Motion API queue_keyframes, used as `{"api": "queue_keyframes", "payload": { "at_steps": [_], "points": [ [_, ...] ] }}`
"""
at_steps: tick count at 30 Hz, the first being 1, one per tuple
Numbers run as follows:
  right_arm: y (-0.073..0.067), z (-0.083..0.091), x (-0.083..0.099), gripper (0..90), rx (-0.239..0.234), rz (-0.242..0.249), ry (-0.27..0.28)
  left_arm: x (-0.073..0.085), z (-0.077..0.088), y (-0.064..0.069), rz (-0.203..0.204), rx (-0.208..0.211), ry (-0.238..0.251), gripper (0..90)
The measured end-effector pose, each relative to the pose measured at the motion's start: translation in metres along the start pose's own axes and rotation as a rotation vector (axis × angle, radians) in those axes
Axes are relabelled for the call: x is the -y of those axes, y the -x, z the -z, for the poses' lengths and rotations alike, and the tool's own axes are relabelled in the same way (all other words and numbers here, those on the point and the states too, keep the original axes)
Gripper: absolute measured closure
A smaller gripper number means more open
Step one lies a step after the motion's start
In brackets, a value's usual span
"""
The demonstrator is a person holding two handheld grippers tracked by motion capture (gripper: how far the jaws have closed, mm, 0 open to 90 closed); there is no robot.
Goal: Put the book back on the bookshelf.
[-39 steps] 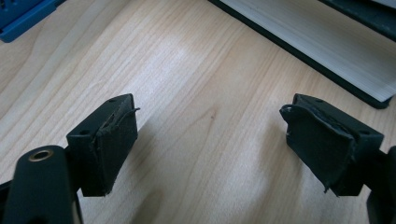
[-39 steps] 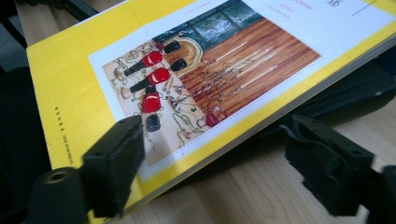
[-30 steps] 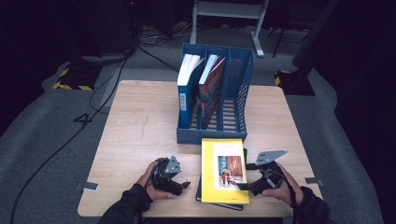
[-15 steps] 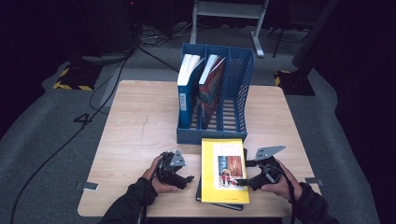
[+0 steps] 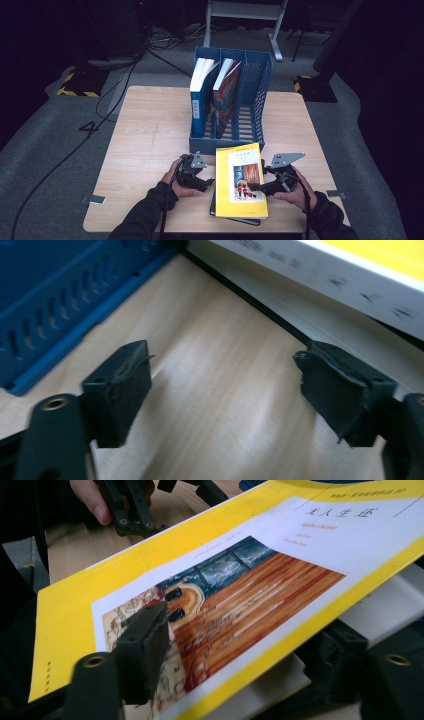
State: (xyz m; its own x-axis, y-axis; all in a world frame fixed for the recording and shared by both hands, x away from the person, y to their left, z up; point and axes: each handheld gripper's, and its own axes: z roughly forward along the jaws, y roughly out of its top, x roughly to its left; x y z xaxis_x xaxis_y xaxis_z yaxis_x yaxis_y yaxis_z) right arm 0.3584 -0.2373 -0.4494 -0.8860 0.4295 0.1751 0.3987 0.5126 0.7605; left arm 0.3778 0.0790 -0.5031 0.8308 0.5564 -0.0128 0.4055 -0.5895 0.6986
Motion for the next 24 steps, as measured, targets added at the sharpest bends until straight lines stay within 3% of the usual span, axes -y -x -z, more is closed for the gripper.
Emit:
{"api": "queue_keyframes", "payload": {
  "at_steps": [5, 8, 12, 20, 24],
  "points": [
    [0.007, -0.008, -0.001, 57.1, -0.051, -0.026, 0.043, -0.005, -0.004, -0.004, 0.010, -0.011, -0.002, 24.0],
    [0.009, -0.009, -0.001, 62.5, -0.060, -0.030, 0.061, -0.007, -0.004, -0.006, 0.016, -0.008, 0.011, 24.4],
    [0.007, -0.010, 0.000, 65.6, -0.059, -0.014, 0.083, -0.009, -0.003, -0.007, 0.025, -0.013, 0.036, 25.6],
    [-0.007, 0.000, -0.002, 68.4, -0.045, 0.071, 0.155, -0.012, 0.014, -0.007, 0.037, -0.039, 0.127, 28.5],
    [-0.015, 0.008, -0.003, 69.0, -0.047, 0.103, 0.198, -0.016, 0.022, -0.004, 0.022, -0.047, 0.170, 32.1]
  ]
}}
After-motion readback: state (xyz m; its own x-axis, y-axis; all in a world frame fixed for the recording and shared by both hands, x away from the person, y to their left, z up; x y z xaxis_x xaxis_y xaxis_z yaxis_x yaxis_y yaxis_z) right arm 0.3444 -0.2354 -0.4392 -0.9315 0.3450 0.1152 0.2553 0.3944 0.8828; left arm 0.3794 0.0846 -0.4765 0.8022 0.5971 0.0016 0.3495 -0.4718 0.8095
